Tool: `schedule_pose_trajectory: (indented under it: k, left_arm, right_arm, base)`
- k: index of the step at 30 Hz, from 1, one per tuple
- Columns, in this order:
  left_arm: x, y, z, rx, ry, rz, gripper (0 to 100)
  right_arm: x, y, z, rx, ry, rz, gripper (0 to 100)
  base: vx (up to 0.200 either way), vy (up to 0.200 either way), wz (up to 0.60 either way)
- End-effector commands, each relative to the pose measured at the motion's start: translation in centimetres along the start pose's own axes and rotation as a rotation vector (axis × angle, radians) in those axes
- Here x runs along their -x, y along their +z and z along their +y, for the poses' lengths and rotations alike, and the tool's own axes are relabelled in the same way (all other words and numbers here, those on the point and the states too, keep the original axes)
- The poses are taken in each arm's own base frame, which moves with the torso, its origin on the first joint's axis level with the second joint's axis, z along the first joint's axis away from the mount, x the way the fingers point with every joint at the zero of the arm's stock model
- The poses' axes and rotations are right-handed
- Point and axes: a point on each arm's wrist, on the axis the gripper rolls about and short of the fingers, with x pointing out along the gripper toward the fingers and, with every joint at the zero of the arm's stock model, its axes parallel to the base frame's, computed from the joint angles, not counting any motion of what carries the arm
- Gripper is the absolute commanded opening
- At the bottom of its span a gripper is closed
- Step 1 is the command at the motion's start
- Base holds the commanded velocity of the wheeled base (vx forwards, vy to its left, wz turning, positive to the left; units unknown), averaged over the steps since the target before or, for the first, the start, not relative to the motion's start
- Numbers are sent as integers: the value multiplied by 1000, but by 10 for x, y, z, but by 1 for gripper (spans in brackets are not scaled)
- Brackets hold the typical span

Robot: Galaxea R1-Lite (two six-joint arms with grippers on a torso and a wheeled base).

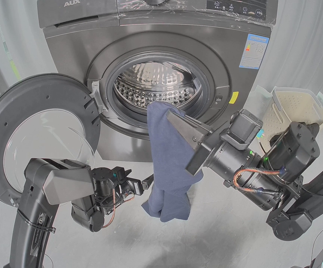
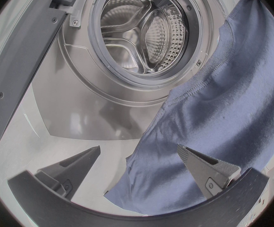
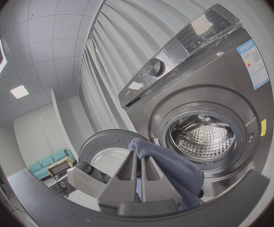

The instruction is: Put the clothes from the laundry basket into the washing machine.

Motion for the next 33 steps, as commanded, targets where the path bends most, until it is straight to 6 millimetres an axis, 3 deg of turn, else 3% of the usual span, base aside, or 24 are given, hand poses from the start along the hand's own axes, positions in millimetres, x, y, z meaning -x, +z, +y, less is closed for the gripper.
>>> schedule_pose_trajectory:
  k: [1, 10, 18, 27, 33]
  left_arm:
    - [-1, -2, 5, 2, -3, 3, 100]
    - [3, -1, 4, 4, -121, 37, 100]
    - [-15, 0, -1, 0, -162, -12, 100]
    - [-21, -12, -29, -7, -250, 10, 100]
    - [-30, -13, -28, -10, -240, -14, 100]
  right_arm:
    - [0, 0, 2, -3, 7, 1, 0]
    - [-1, 1, 2, 0, 16, 0, 0]
    - [-5, -5, 9, -11, 43, 7, 0]
    - [-12, -4, 7, -8, 39, -8, 0]
    - [-14, -9, 8, -10, 42, -3, 0]
  base:
    - [0, 0, 0]
    - [0, 0, 0]
    - [0, 0, 0]
    - [0, 0, 0]
    - [0, 0, 0]
